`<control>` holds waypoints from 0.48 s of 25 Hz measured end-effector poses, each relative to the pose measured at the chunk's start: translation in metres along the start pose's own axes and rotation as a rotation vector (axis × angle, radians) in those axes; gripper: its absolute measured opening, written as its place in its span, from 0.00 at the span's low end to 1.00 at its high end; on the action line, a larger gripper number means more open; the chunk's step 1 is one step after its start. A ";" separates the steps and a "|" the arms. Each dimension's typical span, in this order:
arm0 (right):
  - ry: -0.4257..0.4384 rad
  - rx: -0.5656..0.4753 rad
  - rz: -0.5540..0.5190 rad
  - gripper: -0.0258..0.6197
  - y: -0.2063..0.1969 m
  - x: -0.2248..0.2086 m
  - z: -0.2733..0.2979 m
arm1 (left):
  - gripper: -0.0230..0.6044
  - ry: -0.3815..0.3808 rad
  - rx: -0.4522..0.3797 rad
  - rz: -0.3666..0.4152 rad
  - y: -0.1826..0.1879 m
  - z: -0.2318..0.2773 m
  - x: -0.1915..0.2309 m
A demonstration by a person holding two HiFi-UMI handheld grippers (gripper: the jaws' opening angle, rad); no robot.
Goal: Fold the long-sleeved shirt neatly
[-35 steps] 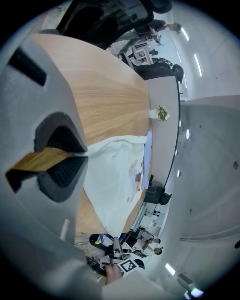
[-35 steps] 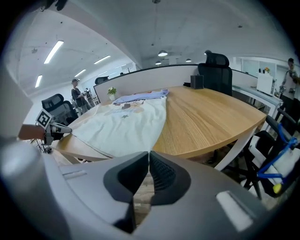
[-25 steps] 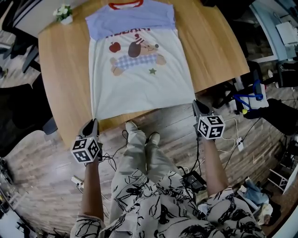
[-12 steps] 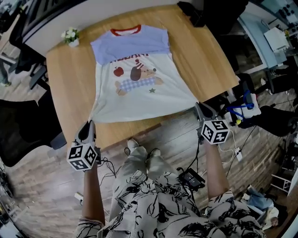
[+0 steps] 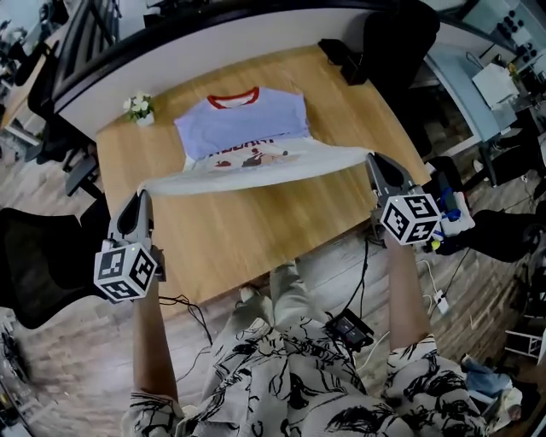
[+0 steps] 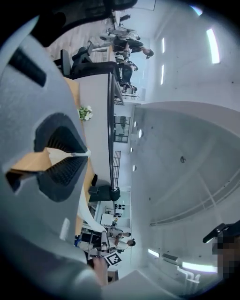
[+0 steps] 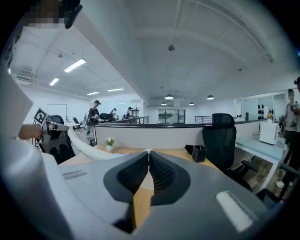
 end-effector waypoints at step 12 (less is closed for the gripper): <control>0.082 -0.097 -0.042 0.07 0.062 -0.055 0.130 | 0.08 0.113 -0.053 0.081 0.053 0.114 0.028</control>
Point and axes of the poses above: the fingertips, and each gripper's own axes: z forward along the fingers, x to its left, y out of its top, the point moved 10 cm from there along -z, backward along the fingers, and after that the axes turned 5 degrees about -x, right-handed, at the moved point
